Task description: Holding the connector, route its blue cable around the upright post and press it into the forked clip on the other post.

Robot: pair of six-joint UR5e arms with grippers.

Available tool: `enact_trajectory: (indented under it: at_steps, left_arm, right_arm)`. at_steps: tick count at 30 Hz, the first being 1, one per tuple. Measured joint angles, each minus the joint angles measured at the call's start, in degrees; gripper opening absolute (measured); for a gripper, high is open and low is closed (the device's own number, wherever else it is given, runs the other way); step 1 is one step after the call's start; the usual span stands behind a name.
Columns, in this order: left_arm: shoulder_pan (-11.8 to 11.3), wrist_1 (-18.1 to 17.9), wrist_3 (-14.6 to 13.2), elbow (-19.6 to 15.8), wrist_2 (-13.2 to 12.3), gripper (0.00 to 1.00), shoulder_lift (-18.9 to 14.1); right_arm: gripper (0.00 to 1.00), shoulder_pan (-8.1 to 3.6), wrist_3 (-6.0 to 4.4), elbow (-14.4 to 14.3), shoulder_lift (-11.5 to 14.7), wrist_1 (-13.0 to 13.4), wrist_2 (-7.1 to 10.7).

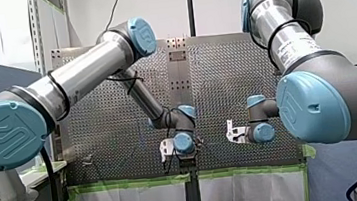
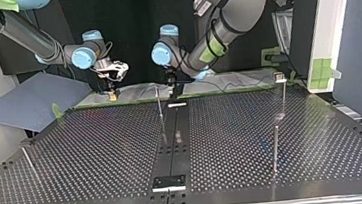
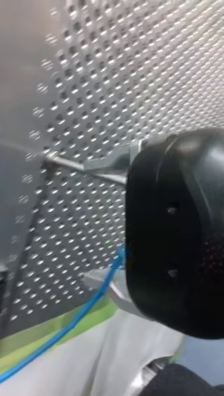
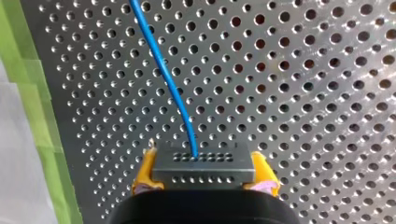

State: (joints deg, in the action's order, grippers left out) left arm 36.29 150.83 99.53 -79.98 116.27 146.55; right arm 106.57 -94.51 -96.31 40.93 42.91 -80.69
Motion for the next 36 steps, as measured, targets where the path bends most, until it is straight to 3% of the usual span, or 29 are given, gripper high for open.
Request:
enact_trajectory:
  at_steps: [4,11,28,36]
  left_arm:
    - [0.22,-1.72,-0.4,-1.29,-2.09,1.0,-0.79]
    - [1.15,-2.24,-0.71,-1.94,-2.94,1.0,-0.94]
    - [3.87,-2.31,-0.71,-2.16,0.03,1.0,-0.98]
    - [3.84,-2.57,-0.46,-2.82,0.23,1.0,-2.17]
  right_arm:
    - [0.0,0.08,0.0,0.01,0.0,-0.2,0.0]
    - [0.0,0.08,0.01,-0.03,0.0,-0.27,0.0]
    - [0.0,-0.01,0.01,0.0,0.0,-0.27,0.08]
    - [0.0,-0.12,0.01,-0.01,0.0,-0.37,0.09]
